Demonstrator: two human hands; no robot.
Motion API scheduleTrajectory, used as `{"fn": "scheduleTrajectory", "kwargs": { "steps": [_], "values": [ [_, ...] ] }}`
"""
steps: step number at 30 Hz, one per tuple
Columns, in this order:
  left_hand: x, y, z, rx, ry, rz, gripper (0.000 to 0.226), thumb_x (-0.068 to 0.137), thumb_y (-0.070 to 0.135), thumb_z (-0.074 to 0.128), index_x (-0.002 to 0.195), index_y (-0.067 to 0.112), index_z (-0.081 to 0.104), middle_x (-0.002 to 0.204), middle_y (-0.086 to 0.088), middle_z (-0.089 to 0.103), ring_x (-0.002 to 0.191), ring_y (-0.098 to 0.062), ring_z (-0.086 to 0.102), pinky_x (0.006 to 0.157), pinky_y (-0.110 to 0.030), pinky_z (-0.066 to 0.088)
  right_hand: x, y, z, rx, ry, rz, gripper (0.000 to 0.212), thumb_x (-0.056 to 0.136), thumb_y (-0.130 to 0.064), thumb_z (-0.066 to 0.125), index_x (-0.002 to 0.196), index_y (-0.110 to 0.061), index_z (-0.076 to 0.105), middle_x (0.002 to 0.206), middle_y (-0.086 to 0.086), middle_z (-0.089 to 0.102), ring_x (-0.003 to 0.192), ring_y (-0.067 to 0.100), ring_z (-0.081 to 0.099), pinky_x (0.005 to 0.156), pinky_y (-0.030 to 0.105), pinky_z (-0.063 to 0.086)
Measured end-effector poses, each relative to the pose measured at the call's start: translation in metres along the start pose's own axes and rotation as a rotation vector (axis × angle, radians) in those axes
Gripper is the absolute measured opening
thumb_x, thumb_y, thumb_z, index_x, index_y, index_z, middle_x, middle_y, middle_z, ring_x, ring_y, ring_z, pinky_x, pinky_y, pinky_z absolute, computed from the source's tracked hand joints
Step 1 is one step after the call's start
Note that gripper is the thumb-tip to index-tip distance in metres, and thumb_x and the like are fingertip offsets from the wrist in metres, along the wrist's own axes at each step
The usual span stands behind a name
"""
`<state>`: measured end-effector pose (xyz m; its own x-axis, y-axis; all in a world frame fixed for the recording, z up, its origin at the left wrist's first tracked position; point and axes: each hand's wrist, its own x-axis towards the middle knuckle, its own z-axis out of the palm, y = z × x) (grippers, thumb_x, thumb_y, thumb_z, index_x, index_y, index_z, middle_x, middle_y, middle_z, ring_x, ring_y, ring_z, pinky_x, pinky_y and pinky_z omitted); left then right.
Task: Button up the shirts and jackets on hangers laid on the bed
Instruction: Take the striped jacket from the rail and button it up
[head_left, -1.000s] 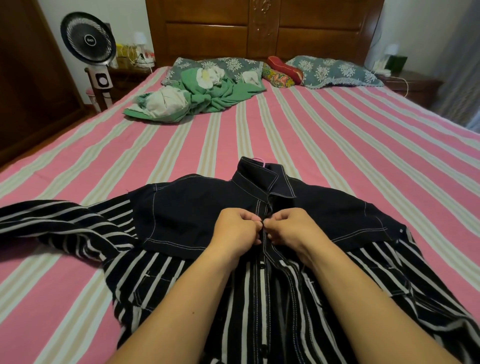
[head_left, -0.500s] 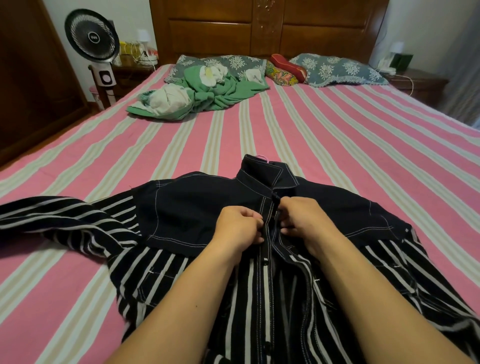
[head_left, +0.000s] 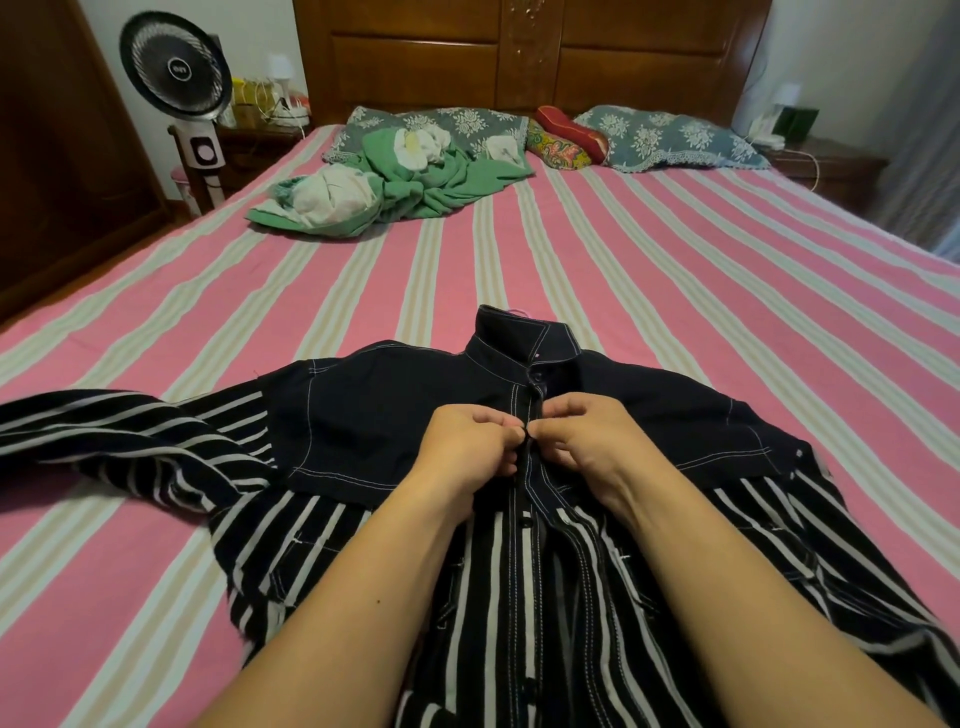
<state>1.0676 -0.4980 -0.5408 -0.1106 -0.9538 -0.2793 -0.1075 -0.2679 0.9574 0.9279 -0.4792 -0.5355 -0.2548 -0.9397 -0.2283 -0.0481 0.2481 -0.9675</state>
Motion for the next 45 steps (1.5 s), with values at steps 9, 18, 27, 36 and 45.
{"fn": "scheduleTrajectory", "kwargs": {
  "steps": [9, 18, 27, 36, 45],
  "values": [
    [-0.001, 0.003, -0.001, -0.077, -0.019, -0.026, 0.017, 0.092, -0.005, 0.065, 0.081, 0.004, 0.073, 0.067, -0.006, 0.067, 0.056, -0.012, 0.059, 0.061, -0.024, 0.057, -0.001, -0.003, -0.007, 0.165, -0.110, 0.168, 0.020, 0.084, 0.011, 0.070, 0.095, -0.006, 0.064, 0.070, 0.005, 0.068, 0.067, 0.017, 0.066, 0.060, 0.026, 0.057],
    [-0.001, 0.002, -0.001, -0.009, -0.002, 0.025, 0.013, 0.092, -0.002, 0.067, 0.083, 0.005, 0.074, 0.070, -0.008, 0.068, 0.059, -0.014, 0.061, 0.063, -0.026, 0.058, 0.000, -0.003, -0.007, 0.213, -0.112, 0.185, 0.020, 0.083, 0.013, 0.069, 0.095, -0.003, 0.065, 0.073, 0.009, 0.069, 0.067, 0.018, 0.068, 0.059, 0.025, 0.057],
    [-0.004, 0.001, 0.002, 0.168, 0.051, 0.151, 0.021, 0.094, 0.021, 0.063, 0.083, 0.016, 0.080, 0.074, -0.009, 0.075, 0.072, -0.020, 0.070, 0.079, -0.043, 0.060, -0.012, -0.011, -0.002, 0.133, -0.163, 0.118, 0.043, 0.083, 0.025, 0.041, 0.096, 0.000, 0.074, 0.096, 0.014, 0.075, 0.087, 0.019, 0.073, 0.076, 0.027, 0.061],
    [0.001, -0.005, 0.005, 0.247, 0.140, 0.211, 0.006, 0.088, 0.020, 0.075, 0.083, 0.022, 0.075, 0.081, 0.004, 0.073, 0.082, -0.016, 0.069, 0.076, -0.032, 0.055, -0.015, -0.011, -0.002, 0.028, -0.086, 0.058, 0.040, 0.083, 0.022, 0.042, 0.100, -0.001, 0.070, 0.096, 0.016, 0.074, 0.087, 0.021, 0.074, 0.071, 0.026, 0.059],
    [0.003, -0.005, 0.006, 0.053, 0.192, 0.146, 0.022, 0.085, 0.004, 0.072, 0.083, 0.018, 0.055, 0.074, -0.003, 0.059, 0.066, -0.018, 0.054, 0.062, -0.032, 0.046, -0.005, -0.001, -0.001, -0.720, -0.005, -0.409, 0.019, 0.083, -0.017, 0.079, 0.087, -0.032, 0.068, 0.082, -0.010, 0.070, 0.078, 0.004, 0.064, 0.077, 0.022, 0.051]
  ]
}}
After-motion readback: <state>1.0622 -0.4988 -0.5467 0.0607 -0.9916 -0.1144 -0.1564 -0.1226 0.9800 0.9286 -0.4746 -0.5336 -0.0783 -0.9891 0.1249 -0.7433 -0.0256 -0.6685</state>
